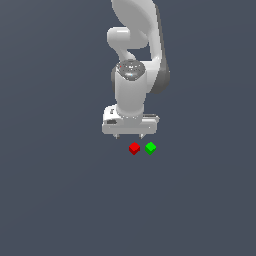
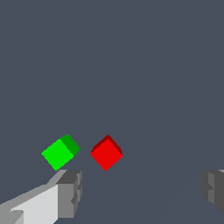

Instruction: Stack the red cube on top of the green cube.

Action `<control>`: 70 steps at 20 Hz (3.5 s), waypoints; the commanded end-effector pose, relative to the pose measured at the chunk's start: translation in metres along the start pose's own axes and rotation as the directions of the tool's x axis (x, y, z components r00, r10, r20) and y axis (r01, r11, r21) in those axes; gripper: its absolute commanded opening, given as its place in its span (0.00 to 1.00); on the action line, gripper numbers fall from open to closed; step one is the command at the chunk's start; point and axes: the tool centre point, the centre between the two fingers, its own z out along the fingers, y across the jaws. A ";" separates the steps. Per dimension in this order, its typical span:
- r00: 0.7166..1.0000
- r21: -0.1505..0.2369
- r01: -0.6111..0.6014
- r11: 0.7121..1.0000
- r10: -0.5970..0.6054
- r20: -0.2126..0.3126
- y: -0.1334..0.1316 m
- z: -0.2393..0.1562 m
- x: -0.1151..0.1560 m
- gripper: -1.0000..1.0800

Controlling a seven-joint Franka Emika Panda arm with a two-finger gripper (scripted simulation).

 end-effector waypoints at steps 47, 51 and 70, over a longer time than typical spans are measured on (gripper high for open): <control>0.762 0.012 0.648 0.762 -0.648 -0.003 -0.029 0.096 -0.028 0.96; 0.762 0.012 0.647 0.762 -0.647 -0.002 -0.029 0.096 -0.028 0.96; 0.764 0.012 0.645 0.764 -0.646 -0.002 -0.030 0.145 -0.028 0.00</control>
